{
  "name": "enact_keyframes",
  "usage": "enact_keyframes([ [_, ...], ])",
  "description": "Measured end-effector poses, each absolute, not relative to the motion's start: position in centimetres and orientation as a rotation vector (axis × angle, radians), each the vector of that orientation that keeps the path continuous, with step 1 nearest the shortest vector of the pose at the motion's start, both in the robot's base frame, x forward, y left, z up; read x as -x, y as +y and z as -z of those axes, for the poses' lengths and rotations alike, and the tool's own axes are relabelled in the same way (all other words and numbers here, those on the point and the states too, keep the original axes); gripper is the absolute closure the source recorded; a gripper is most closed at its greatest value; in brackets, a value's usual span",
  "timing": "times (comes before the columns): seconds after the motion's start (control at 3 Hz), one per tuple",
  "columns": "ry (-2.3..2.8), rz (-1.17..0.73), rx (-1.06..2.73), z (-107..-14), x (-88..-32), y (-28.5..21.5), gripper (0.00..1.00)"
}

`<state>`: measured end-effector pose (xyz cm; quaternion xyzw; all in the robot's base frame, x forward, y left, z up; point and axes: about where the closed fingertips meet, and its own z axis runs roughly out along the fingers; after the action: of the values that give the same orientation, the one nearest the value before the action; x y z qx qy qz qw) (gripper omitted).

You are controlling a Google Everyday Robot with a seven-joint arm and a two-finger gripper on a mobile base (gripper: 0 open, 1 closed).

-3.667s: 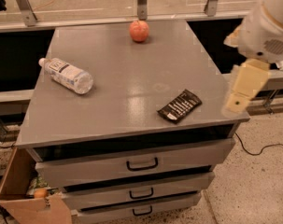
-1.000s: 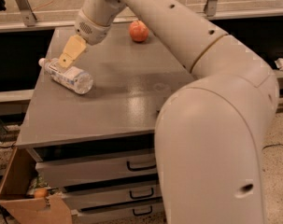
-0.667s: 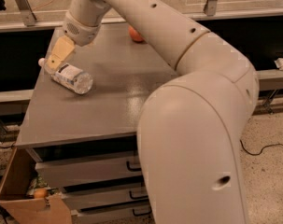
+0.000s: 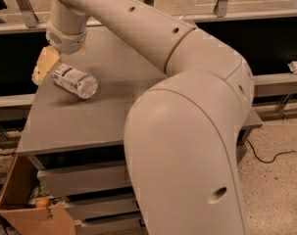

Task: Place blue plastic bottle upright

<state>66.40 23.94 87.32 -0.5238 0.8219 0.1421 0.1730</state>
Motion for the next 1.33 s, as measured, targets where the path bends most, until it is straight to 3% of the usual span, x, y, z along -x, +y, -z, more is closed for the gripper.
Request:
enact_keyframes([
  [0.67, 2.375, -0.238, 1.467, -84.6, -67.1, 24.7, 0.0],
  [1.0, 2.396, -0.186, 1.471, -83.3, -67.5, 24.5, 0.16],
  [1.33, 2.405, -0.154, 1.466, -83.0, -67.9, 24.2, 0.4],
])
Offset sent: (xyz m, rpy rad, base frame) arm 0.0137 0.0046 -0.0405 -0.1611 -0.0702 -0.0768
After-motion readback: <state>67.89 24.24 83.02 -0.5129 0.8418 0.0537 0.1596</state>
